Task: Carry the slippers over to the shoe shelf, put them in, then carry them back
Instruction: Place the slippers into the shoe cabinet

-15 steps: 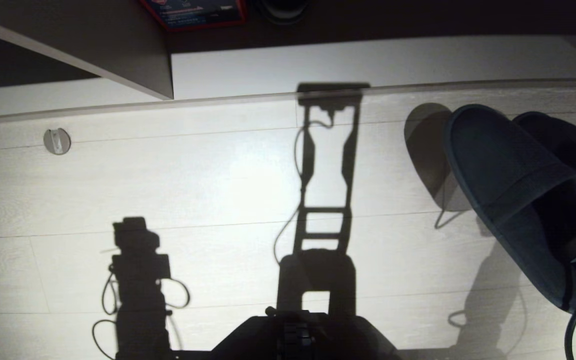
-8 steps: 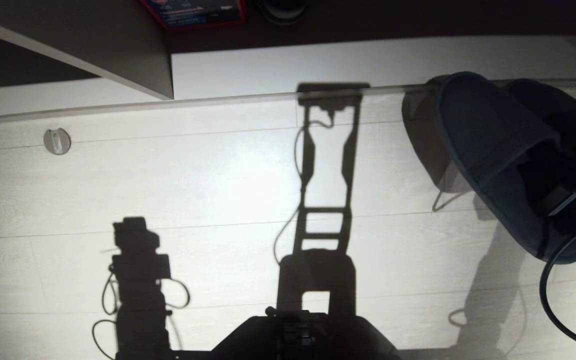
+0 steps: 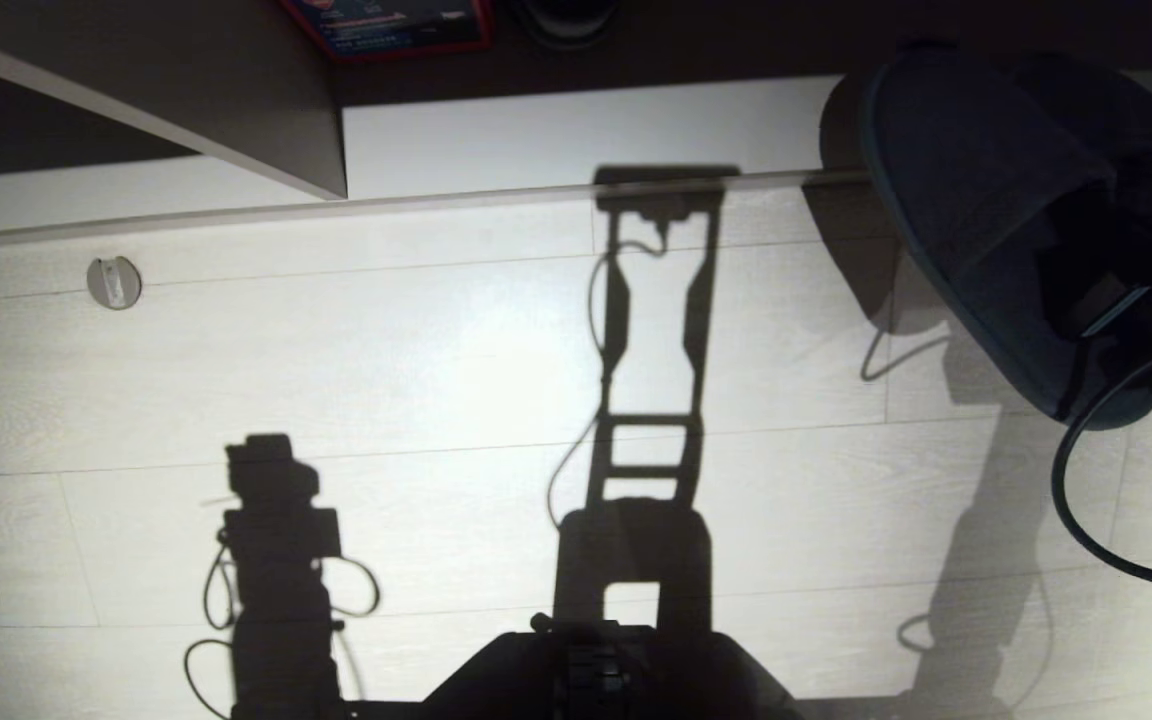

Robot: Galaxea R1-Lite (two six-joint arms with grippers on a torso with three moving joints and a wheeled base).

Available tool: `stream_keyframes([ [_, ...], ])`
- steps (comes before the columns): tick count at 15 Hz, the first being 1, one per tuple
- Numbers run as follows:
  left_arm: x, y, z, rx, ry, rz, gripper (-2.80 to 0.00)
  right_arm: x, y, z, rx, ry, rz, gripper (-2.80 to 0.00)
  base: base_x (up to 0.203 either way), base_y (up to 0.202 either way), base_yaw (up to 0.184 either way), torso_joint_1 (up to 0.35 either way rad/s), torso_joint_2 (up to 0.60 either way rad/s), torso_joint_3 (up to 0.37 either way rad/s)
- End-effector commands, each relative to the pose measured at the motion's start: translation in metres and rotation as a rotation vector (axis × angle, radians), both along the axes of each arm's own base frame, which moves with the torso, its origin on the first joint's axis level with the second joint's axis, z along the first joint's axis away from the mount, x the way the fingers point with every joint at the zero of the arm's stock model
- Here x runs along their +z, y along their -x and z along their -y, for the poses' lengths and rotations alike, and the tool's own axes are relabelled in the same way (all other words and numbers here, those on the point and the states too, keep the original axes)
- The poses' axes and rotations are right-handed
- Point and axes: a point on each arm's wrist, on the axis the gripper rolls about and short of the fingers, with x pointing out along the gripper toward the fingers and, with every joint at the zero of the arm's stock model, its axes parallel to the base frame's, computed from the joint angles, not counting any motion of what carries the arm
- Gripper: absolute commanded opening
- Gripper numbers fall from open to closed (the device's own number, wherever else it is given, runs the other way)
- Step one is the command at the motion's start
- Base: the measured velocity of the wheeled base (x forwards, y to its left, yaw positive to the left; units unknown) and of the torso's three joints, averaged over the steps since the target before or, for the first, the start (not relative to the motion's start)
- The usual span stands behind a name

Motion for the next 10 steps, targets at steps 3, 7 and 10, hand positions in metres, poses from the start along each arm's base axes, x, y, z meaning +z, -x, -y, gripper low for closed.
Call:
stream_keyframes([
  [3, 0.0, 0.0, 0.0, 0.0, 0.001, 0.001, -2.8, 0.007, -0.015, -0.001, 0.022, 0.011, 0.027, -2.8, 0.0, 0.0, 0.0, 0.0, 0.0, 0.0],
  [7, 0.0, 0.0, 0.0, 0.002, 0.001, 0.001, -2.8, 0.008, -0.024, -0.001, 0.042, 0.034, 0.033, -2.8, 0.0, 0.0, 0.0, 0.0, 0.0, 0.0],
  [10, 0.0, 0.0, 0.0, 0.0, -0.001, 0.001, -2.8, 0.015, -0.037, -0.002, 0.052, 0.046, 0.059, -2.8, 0.0, 0.0, 0.0, 0.0, 0.0, 0.0],
])
